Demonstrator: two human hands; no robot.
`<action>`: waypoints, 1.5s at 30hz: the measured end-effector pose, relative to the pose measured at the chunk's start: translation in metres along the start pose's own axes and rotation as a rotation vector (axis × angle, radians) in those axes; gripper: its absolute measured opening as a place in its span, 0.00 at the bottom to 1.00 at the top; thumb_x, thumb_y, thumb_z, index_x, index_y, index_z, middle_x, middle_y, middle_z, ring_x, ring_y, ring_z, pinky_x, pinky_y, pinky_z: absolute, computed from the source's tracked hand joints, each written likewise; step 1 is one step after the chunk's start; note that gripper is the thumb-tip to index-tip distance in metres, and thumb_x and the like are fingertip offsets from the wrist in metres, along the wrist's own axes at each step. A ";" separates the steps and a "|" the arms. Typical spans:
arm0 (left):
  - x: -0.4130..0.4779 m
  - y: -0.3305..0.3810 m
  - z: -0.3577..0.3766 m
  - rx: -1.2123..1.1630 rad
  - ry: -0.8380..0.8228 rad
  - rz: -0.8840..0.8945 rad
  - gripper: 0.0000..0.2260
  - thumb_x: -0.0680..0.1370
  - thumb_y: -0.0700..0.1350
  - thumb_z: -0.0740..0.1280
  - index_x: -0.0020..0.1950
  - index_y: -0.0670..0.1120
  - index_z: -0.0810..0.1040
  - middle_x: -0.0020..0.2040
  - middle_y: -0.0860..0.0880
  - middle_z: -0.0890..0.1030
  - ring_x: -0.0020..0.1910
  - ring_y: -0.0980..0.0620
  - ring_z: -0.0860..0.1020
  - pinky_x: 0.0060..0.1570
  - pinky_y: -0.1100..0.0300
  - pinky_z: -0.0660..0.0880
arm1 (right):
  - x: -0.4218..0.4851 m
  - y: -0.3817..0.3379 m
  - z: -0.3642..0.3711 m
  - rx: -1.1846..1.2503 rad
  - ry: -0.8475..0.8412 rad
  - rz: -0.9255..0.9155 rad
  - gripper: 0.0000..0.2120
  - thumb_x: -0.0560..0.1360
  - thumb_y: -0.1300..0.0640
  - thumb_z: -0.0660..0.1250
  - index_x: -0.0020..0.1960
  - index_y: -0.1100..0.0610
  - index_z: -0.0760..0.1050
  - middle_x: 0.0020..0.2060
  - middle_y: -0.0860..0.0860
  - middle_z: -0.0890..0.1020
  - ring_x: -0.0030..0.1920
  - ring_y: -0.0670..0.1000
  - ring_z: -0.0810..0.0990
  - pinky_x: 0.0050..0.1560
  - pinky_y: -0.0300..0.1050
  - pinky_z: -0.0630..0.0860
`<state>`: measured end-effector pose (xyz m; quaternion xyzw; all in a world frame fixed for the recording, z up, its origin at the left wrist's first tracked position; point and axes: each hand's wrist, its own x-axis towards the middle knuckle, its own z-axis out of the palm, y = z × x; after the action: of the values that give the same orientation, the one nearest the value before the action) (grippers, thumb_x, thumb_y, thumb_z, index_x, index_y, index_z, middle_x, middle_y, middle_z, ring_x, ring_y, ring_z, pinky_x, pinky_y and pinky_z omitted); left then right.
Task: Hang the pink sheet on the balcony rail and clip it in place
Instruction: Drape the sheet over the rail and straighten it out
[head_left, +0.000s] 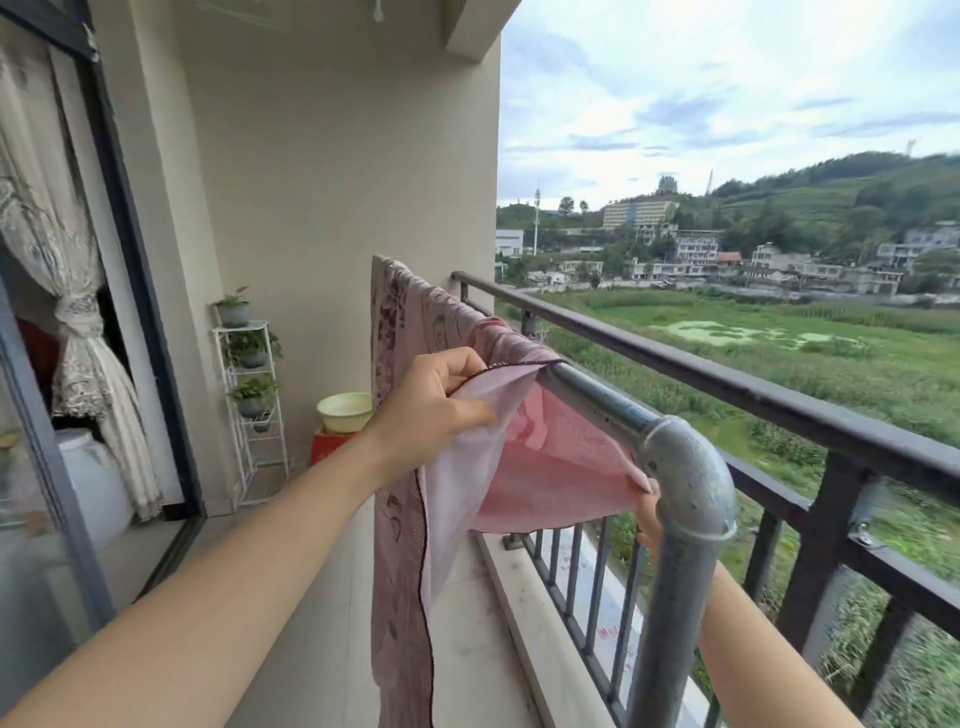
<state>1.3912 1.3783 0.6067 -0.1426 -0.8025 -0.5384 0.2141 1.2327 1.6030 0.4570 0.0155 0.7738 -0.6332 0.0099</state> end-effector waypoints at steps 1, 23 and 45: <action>0.000 0.003 -0.001 -0.018 0.014 -0.010 0.08 0.66 0.40 0.70 0.41 0.42 0.73 0.34 0.46 0.74 0.34 0.53 0.71 0.35 0.61 0.66 | -0.008 -0.001 -0.001 0.135 -0.029 0.038 0.10 0.80 0.67 0.57 0.59 0.67 0.72 0.37 0.51 0.73 0.37 0.49 0.72 0.46 0.47 0.71; 0.061 0.005 0.016 0.595 -0.079 0.088 0.21 0.75 0.61 0.51 0.53 0.54 0.79 0.59 0.52 0.76 0.63 0.54 0.69 0.65 0.52 0.64 | -0.019 0.004 -0.100 -0.343 0.432 -0.267 0.05 0.73 0.64 0.62 0.39 0.58 0.76 0.38 0.56 0.78 0.41 0.57 0.75 0.40 0.48 0.69; 0.052 -0.005 0.041 0.372 0.029 0.006 0.26 0.69 0.65 0.48 0.57 0.58 0.77 0.70 0.49 0.68 0.71 0.54 0.63 0.72 0.55 0.56 | -0.093 -0.077 -0.030 -0.201 -0.288 -0.572 0.32 0.48 0.30 0.77 0.46 0.41 0.70 0.39 0.37 0.75 0.40 0.34 0.77 0.51 0.39 0.73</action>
<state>1.3359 1.4143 0.6157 -0.0955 -0.8846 -0.3821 0.2499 1.3232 1.6165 0.5418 -0.2930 0.7959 -0.5266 -0.0576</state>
